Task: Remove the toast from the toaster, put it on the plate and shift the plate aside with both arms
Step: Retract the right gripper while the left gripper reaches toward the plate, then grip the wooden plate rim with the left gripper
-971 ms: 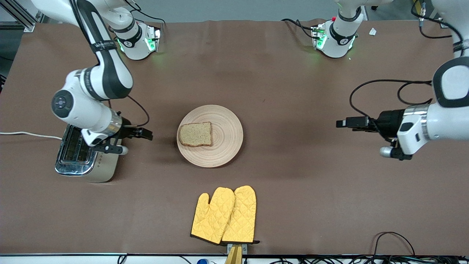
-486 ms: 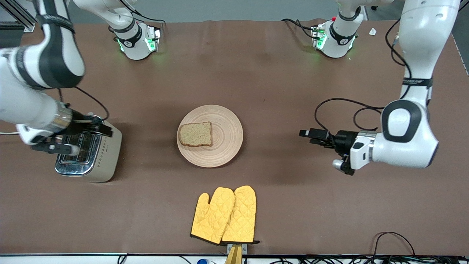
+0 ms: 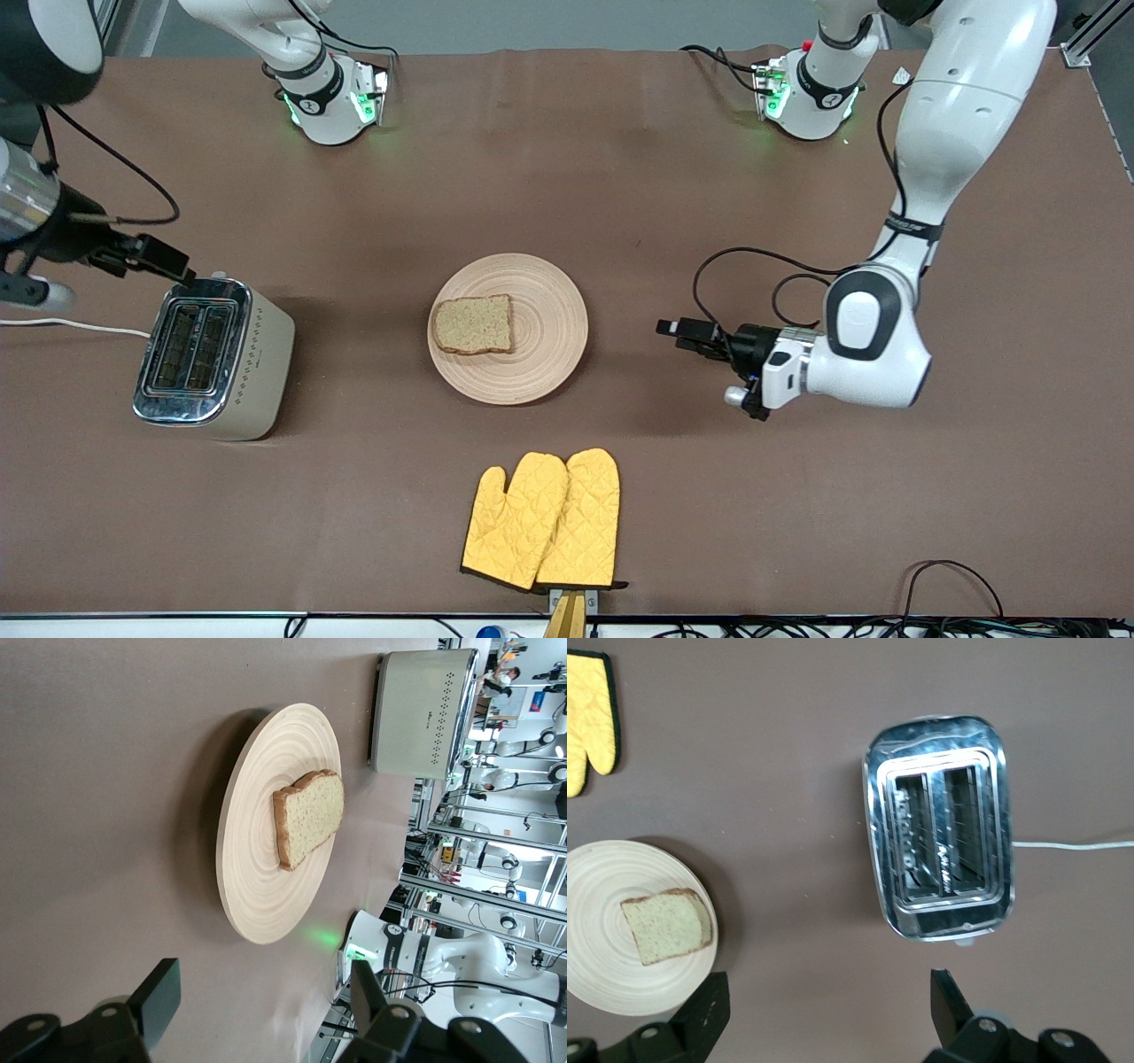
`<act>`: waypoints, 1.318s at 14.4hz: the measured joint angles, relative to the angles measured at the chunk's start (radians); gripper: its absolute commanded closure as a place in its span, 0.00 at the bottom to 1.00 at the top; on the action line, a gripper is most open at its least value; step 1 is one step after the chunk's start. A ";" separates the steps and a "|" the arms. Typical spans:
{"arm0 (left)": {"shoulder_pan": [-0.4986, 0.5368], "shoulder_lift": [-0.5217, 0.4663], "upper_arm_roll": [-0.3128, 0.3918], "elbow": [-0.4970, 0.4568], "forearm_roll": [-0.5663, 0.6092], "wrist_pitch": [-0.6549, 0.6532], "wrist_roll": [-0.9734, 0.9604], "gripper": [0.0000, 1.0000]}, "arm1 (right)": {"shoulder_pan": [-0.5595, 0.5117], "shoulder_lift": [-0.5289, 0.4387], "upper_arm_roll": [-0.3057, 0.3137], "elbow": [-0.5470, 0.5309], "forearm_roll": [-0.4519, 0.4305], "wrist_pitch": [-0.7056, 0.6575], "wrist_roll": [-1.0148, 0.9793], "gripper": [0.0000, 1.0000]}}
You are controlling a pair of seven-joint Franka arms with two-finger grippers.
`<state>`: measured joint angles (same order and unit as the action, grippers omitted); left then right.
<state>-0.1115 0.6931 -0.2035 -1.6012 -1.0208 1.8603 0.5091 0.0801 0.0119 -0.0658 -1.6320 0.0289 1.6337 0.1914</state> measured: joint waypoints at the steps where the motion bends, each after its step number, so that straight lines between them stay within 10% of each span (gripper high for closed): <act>1: -0.007 0.018 0.000 -0.006 -0.030 0.010 0.044 0.26 | -0.001 -0.007 0.000 0.015 -0.022 -0.005 0.000 0.00; 19: -0.180 0.139 -0.002 -0.122 -0.363 0.271 0.361 0.48 | -0.037 -0.015 0.018 0.084 -0.048 -0.069 -0.006 0.00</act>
<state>-0.2916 0.8321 -0.2054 -1.7227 -1.3842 2.1313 0.8706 0.0427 -0.0029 -0.0479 -1.5481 -0.0192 1.5644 0.1858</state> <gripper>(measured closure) 0.463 0.000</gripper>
